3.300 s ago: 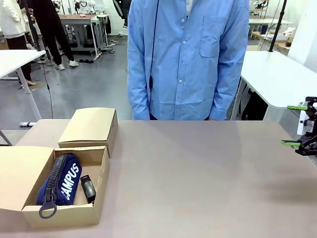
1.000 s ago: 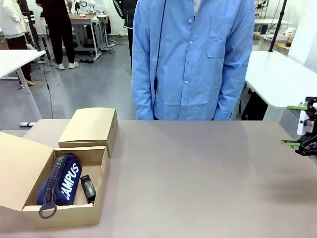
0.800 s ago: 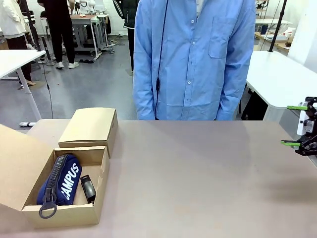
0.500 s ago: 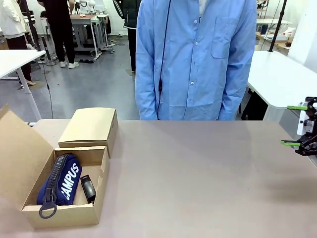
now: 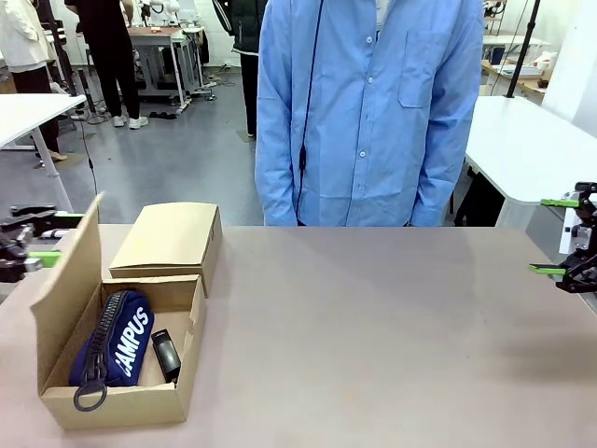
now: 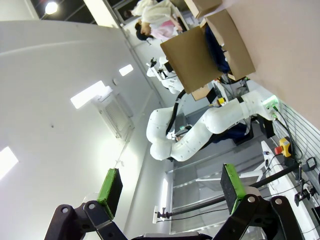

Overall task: Place items inside the box.
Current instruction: Close the lid of the Mailer Box closest to the robot.

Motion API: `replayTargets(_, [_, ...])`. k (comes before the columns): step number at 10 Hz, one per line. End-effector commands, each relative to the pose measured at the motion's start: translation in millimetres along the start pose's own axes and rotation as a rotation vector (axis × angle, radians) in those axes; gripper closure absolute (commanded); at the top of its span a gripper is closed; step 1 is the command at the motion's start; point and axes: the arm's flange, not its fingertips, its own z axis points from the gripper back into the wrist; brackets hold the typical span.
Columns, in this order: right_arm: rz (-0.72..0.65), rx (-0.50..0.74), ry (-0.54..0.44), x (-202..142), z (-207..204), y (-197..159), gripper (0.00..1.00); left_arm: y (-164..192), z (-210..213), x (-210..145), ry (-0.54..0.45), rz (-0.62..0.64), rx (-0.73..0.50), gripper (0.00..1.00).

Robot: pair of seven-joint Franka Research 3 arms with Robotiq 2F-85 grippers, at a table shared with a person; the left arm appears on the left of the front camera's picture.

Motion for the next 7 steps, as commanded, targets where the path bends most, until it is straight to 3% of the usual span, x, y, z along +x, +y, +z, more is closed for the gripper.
replayTargets(1, [-0.018, -0.005, 0.012, -2, 0, 6, 0.00, -31, -56, -22, 0.029, 0.014, -0.002, 0.00])
replayTargets(5, [-0.018, -0.005, 0.012, -2, 0, 6, 0.00, -45, -116, -66, 0.184, 0.039, -0.071, 0.00])
replayTargets(7, [-0.018, -0.005, 0.012, -2, 0, 6, 0.00, -50, -131, -90, 0.252, 0.013, -0.045, 0.00])
